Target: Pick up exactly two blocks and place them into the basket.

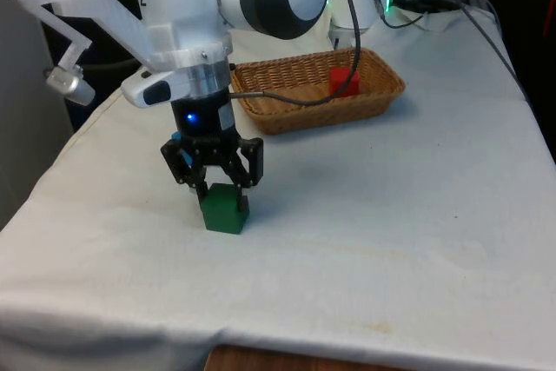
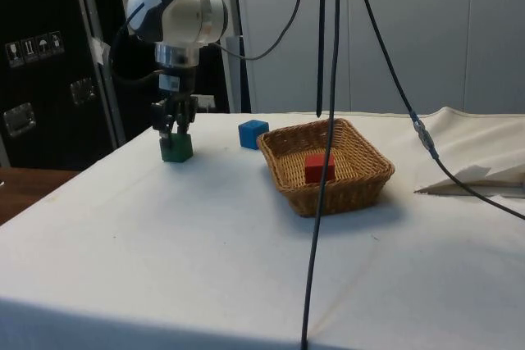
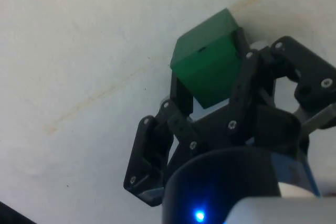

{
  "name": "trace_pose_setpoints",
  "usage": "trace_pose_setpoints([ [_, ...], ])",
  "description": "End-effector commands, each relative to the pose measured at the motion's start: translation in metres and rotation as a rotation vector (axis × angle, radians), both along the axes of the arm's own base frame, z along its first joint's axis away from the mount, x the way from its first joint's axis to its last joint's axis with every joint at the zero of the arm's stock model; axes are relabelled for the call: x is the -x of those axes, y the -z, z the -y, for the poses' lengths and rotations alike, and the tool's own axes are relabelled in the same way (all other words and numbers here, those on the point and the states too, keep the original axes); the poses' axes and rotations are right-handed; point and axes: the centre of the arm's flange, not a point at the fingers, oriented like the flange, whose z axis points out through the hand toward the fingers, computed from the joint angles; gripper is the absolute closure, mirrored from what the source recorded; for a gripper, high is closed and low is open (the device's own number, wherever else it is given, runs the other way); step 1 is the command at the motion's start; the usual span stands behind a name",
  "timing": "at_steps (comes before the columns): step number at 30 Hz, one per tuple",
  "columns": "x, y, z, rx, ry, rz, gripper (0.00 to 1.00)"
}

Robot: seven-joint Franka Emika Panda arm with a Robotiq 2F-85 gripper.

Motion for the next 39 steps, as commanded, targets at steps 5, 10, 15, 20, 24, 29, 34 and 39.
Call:
trace_pose_setpoints([
  [5, -0.001, 0.002, -0.001, 0.000, 0.003, -0.012, 0.95],
  [10, -0.001, -0.007, 0.003, 0.005, 0.004, -0.011, 0.95],
  [15, -0.002, -0.023, 0.008, 0.009, 0.005, -0.011, 0.95],
  [20, -0.003, -0.038, 0.014, 0.014, 0.008, -0.012, 0.95],
  [24, -0.002, -0.049, 0.018, 0.015, 0.010, -0.017, 0.95],
  [29, 0.002, -0.065, 0.021, 0.010, 0.009, -0.024, 0.95],
  [34, 0.009, -0.076, 0.024, 0.006, 0.010, -0.026, 0.95],
  [39, 0.020, -0.094, 0.026, -0.001, 0.010, -0.026, 0.95],
])
